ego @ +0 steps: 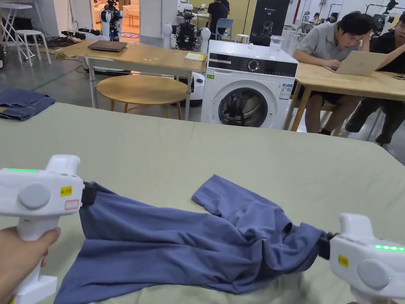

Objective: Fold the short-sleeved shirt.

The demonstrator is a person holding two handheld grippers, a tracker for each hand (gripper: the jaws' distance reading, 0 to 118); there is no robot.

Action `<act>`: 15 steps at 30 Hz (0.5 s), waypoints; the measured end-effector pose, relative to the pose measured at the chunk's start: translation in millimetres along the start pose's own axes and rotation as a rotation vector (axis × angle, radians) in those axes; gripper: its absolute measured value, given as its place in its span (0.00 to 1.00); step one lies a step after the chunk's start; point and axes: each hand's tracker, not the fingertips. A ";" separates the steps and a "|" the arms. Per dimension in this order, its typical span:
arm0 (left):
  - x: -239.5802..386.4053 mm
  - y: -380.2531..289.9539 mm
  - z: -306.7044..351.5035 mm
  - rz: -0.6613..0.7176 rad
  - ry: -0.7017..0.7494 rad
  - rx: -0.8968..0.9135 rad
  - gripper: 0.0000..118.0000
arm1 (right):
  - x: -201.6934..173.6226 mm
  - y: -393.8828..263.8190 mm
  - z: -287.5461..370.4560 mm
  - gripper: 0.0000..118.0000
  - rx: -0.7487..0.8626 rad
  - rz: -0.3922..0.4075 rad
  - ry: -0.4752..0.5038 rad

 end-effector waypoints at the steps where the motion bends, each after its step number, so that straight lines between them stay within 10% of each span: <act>1: -1.5 8.0 4.9 -0.007 0.001 0.014 0.00 | 2.3 10.4 5.4 0.02 0.035 0.003 -0.010; 15: -67.5 135.7 70.2 -0.018 0.177 0.181 0.00 | 27.5 156.3 46.4 0.02 0.304 0.015 -0.114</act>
